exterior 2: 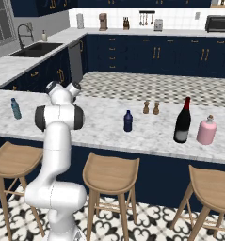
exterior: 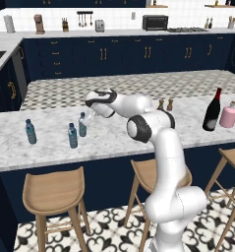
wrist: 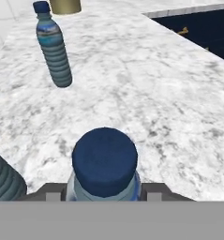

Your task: Move the plastic bottles in the middle to the plastics group, and the glass bottles in the middle to the glass group.

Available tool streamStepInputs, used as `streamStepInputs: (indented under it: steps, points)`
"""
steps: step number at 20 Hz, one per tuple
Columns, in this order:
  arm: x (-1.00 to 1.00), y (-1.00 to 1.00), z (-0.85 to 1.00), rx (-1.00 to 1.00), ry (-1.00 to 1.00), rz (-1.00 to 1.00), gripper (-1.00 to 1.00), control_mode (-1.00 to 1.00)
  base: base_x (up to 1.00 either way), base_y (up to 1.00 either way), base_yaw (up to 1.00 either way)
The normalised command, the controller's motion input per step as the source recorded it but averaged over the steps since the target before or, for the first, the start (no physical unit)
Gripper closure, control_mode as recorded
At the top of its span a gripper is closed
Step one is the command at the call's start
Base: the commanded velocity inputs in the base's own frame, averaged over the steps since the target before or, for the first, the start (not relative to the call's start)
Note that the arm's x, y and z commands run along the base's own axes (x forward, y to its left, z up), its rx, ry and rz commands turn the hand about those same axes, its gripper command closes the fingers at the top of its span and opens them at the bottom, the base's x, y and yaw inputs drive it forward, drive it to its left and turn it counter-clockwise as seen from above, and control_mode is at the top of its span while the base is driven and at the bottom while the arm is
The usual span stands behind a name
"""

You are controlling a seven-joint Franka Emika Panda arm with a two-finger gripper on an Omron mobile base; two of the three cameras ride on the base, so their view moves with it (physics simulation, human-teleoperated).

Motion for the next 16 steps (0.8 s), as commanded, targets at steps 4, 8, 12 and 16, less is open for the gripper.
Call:
streamStepInputs:
  steps: [4, 8, 12, 16]
  points:
    - [0.01, 0.0, -0.46, -0.01, 0.12, 0.07, 1.0, -1.0, 0.0, 0.0, 0.0]
    - [-0.01, 0.01, -0.01, 0.0, 0.04, 0.02, -1.0, -1.0, 0.0, 0.0, 0.0]
    - [-0.12, 0.0, 0.0, 0.0, 0.0, 0.0, -1.0, -1.0, 0.0, 0.0, 0.0]
    - [-0.56, 0.0, 0.0, 0.0, -0.14, 0.0, -1.0, -1.0, 0.0, 0.0, 0.0]
